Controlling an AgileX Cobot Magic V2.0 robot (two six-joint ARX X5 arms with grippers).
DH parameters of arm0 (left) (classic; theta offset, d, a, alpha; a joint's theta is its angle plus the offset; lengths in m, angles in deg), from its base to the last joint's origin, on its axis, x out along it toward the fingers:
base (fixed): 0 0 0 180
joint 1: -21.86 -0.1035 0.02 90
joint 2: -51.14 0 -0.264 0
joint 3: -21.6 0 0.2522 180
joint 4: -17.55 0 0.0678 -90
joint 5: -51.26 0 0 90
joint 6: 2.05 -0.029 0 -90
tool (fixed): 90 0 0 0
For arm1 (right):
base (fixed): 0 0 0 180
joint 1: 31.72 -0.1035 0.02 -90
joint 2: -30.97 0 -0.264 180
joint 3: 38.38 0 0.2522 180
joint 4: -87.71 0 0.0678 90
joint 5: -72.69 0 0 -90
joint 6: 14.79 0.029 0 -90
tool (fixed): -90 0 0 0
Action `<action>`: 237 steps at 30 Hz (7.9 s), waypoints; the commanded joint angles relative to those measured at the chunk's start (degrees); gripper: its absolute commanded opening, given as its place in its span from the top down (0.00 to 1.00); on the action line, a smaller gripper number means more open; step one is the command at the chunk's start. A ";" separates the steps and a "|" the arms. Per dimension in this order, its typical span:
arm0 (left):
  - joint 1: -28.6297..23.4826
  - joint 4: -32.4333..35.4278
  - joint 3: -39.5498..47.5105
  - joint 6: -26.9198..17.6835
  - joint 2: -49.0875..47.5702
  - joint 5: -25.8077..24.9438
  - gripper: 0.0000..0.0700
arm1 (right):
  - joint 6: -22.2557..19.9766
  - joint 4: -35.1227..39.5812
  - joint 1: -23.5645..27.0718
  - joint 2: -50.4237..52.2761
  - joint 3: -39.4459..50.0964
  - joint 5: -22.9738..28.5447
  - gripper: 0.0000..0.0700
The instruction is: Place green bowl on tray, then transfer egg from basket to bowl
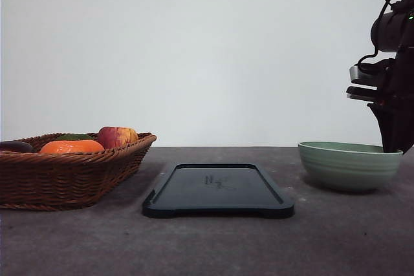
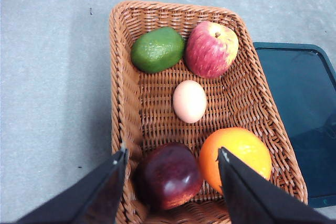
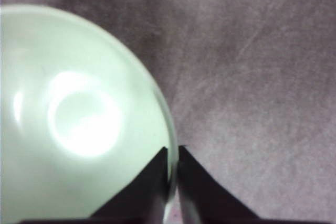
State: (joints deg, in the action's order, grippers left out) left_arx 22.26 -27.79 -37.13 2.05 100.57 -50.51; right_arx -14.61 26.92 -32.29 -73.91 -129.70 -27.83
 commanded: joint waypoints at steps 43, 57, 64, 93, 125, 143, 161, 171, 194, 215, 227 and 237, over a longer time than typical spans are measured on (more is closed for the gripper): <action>0.04 1.03 -1.27 0.04 1.29 -0.09 0.51 | 5.35 -2.64 -24.52 -10.73 -21.20 -1.03 1.00; 0.04 0.96 -1.27 0.04 1.29 -0.09 0.50 | 5.36 -2.65 -25.64 -14.59 -21.18 -0.70 0.93; 0.04 0.91 -1.27 0.04 1.29 -0.09 0.50 | 5.40 -2.70 -27.02 -14.52 -21.75 -0.14 0.78; 0.04 -0.37 -1.27 0.02 1.29 -0.09 0.50 | 4.94 22.54 -26.21 14.15 12.90 4.34 0.78; 2.62 -5.07 -8.71 7.26 15.91 -1.87 0.50 | -0.59 33.33 -14.83 45.86 44.37 -4.73 0.78; 14.18 -9.89 -32.88 3.63 46.71 10.89 0.49 | -0.44 33.32 -14.83 45.86 44.37 -6.09 0.78; 15.41 -5.71 -34.69 2.76 57.87 13.73 0.37 | -0.44 33.72 -14.83 45.86 44.37 -6.09 0.78; 15.14 -5.67 -34.69 2.78 58.80 13.75 0.38 | -0.44 33.74 -14.83 45.86 44.37 -6.09 0.78; 14.78 -6.32 -34.69 2.80 60.13 13.70 0.58 | -0.44 34.18 -14.83 45.86 44.37 -6.06 0.78; 14.78 -7.98 -34.71 2.80 57.89 13.68 0.68 | -0.37 34.16 -14.83 45.86 44.37 -6.09 0.78; 16.00 -6.22 -34.71 3.77 46.54 9.35 0.68 | -0.22 34.21 -14.83 45.86 44.37 -6.09 0.78; 23.82 4.02 -34.71 9.04 43.31 1.74 0.68 | -0.20 34.21 -14.83 45.86 44.37 -6.10 0.78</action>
State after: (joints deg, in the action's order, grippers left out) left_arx 45.40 -25.01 -70.70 10.14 143.26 -48.65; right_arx -14.61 60.56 -46.98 -27.73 -85.13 -33.79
